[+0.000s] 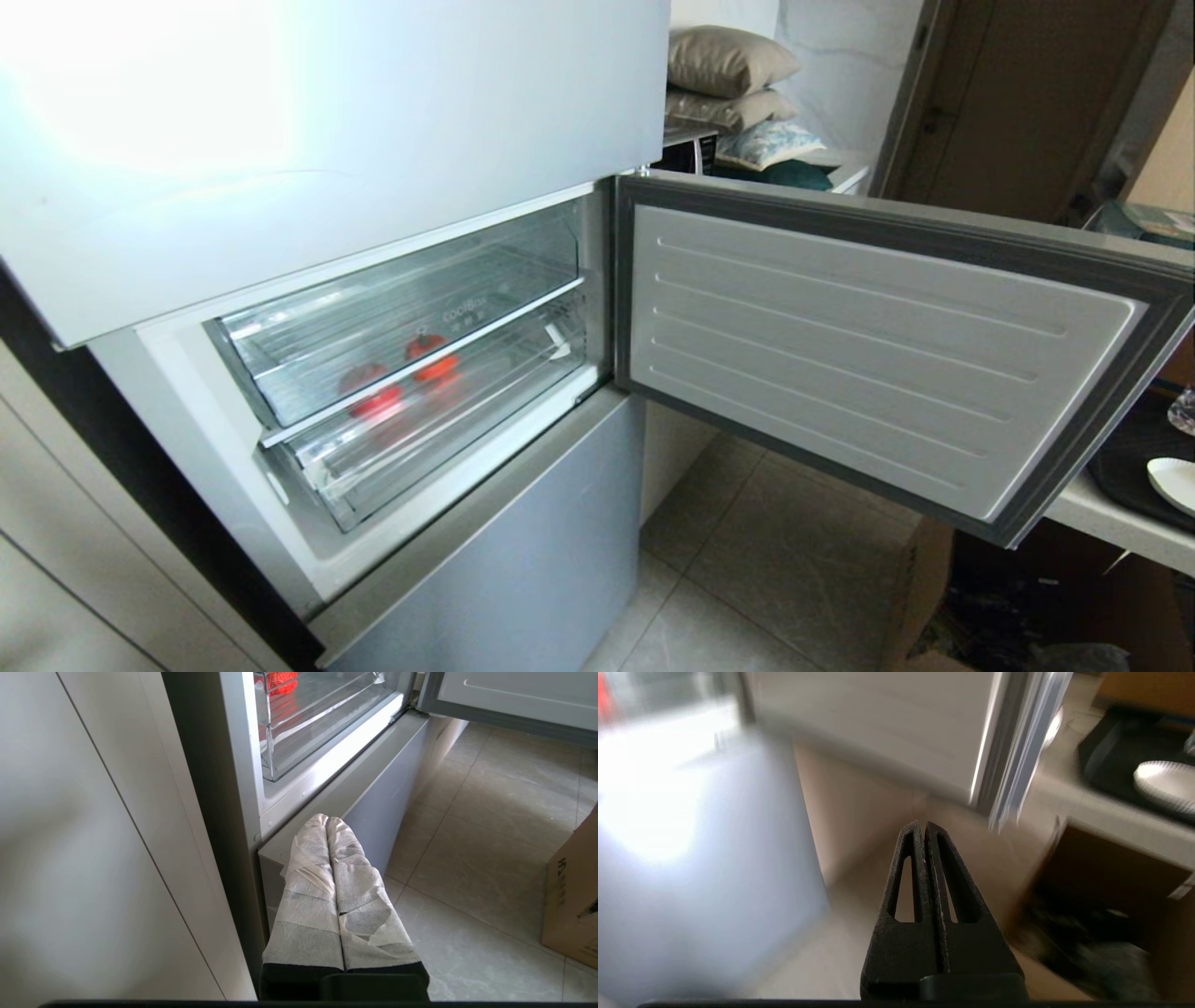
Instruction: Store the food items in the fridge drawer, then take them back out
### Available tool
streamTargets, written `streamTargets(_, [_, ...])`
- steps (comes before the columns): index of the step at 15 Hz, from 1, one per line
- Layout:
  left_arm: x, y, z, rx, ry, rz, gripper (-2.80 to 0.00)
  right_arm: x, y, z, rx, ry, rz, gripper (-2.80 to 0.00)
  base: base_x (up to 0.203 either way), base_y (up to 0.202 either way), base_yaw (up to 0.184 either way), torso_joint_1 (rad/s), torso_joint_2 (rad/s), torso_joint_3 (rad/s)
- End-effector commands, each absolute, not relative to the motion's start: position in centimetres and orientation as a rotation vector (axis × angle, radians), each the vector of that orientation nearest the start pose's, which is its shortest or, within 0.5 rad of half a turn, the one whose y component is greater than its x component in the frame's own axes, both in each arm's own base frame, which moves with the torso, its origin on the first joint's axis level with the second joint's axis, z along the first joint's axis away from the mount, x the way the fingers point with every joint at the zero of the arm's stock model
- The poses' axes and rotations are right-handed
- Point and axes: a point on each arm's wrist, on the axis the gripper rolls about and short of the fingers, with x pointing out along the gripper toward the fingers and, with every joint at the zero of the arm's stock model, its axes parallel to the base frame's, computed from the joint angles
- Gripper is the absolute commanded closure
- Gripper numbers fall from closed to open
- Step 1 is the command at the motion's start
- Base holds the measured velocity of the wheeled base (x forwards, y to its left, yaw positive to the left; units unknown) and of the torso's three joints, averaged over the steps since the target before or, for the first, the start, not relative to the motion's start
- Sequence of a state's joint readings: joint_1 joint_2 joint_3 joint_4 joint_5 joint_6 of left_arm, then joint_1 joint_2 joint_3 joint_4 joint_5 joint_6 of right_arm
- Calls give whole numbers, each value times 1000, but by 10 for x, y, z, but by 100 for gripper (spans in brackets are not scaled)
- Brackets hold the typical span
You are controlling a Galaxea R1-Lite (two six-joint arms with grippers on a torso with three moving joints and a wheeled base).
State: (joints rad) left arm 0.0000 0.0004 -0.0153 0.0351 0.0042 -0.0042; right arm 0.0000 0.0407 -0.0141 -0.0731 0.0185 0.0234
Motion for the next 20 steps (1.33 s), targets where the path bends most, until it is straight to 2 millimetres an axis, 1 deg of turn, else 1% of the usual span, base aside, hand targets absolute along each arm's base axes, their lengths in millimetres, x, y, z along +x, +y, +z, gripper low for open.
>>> streamTargets(1, [-24, 0, 76, -5, 20, 5, 0, -12, 0, 111, 167, -59, -19, 0, 0, 0, 0, 0, 0, 0])
streamTargets(3, [-24, 0, 76, -5, 20, 5, 0, 7, -2, 150, 386, -76, -140, 0, 0, 0, 0, 0, 0, 0])
streamTargets(4, [-24, 0, 76, -5, 20, 5, 0, 20, -5, 165, 467, -84, -207, 0, 0, 0, 0, 0, 0, 0])
streamTargets(6, [-24, 0, 76, -5, 20, 5, 0, 55, -17, 187, 589, -103, -332, 0, 0, 0, 0, 0, 0, 0])
streamTargets(8, [-24, 0, 76, -5, 20, 5, 0, 88, -41, 202, 685, -149, -407, 0, 0, 0, 0, 0, 0, 0])
streamTargets(11, [-24, 0, 76, -5, 20, 5, 0, 131, -88, 215, 816, -176, -467, 0, 0, 0, 0, 0, 0, 0])
streamTargets(14, [-24, 0, 76, -5, 20, 5, 0, 166, -138, 218, 886, -229, -513, 0, 0, 0, 0, 0, 0, 0])
streamTargets(15, [-24, 0, 76, -5, 20, 5, 0, 175, -154, 220, 900, -256, -515, 0, 0, 0, 0, 0, 0, 0])
streamTargets(17, [-24, 0, 76, -5, 20, 5, 0, 184, -182, 225, 930, -291, -489, 0, 0, 0, 0, 0, 0, 0])
streamTargets(20, [-24, 0, 76, -5, 20, 5, 0, 202, -208, 222, 1030, -250, -382, 0, 0, 0, 0, 0, 0, 0])
